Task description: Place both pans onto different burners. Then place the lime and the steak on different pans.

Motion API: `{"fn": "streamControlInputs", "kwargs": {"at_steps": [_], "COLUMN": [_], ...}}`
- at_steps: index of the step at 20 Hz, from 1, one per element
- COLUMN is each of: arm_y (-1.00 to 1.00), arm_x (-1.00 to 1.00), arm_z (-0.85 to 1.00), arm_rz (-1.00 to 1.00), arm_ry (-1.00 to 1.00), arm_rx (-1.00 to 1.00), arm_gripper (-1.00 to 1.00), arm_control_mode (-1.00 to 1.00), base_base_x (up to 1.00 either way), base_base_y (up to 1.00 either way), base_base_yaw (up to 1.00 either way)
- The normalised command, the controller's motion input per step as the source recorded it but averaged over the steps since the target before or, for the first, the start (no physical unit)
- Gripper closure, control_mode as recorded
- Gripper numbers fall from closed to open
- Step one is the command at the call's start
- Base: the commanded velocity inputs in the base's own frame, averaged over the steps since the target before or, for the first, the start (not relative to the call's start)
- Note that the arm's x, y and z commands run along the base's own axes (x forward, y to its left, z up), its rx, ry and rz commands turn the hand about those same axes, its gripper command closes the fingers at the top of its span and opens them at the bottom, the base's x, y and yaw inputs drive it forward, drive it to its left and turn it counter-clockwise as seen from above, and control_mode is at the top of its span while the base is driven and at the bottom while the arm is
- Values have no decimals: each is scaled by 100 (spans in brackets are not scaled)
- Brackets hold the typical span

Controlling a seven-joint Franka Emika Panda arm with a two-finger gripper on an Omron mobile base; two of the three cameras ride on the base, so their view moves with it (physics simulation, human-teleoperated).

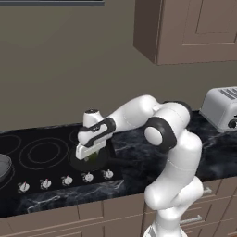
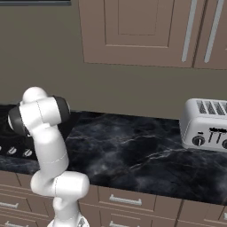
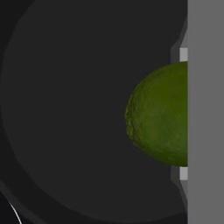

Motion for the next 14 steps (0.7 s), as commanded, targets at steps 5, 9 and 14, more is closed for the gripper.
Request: {"fn": "streamControlInputs", "kwargs": {"at_steps": [5, 9, 14], "arm_y": [0, 0, 0], "arm_x": [0, 0, -14], "arm_z": [2, 19, 40], "arm_rz": [-2, 0, 0], "arm_ry": [3, 0, -2], "arm_rx": [0, 0, 0], "arm_gripper": [-100, -100, -100], "arm_control_mode": [-100, -100, -100], "base_base_x": [0, 0, 0], "base_base_y": [0, 0, 0], "base_base_yaw": [0, 0, 0]}}
